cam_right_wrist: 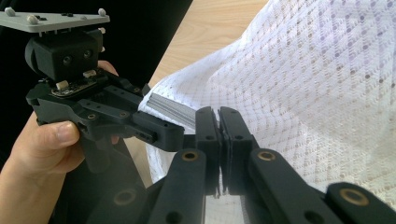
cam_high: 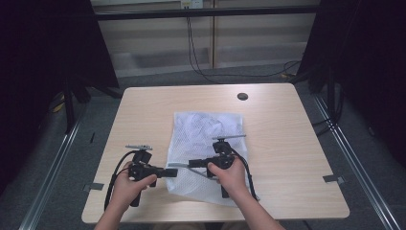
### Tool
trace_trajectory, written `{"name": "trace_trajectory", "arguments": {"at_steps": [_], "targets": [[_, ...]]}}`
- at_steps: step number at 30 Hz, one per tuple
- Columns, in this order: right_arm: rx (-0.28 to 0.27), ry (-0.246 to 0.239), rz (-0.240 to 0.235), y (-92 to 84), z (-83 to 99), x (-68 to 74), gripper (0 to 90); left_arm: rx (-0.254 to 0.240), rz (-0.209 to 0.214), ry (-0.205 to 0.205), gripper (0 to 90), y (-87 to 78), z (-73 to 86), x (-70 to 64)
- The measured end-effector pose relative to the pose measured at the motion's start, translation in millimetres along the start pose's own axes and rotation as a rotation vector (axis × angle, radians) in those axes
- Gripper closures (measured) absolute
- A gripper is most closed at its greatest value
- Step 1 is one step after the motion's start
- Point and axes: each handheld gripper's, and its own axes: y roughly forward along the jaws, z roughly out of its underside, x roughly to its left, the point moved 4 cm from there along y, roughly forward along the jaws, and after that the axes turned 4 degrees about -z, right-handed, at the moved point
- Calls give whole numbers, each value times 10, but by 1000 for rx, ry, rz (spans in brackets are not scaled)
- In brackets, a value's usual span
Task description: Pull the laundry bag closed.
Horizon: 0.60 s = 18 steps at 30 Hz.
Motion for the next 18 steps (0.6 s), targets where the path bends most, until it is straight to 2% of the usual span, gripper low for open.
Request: {"name": "trace_trajectory", "arguments": {"at_steps": [9,14,18], "targets": [[3,6,-8,-10,6,-7,872,-1,8,-8,886,5,-1,-8],[1,4,-6,-14,10,-1,872,-2,-2,3,886,-1,-4,4],[-1,-1,3,-23,6,1,872,-7,-7,-7,886,-21,-5,14]]}}
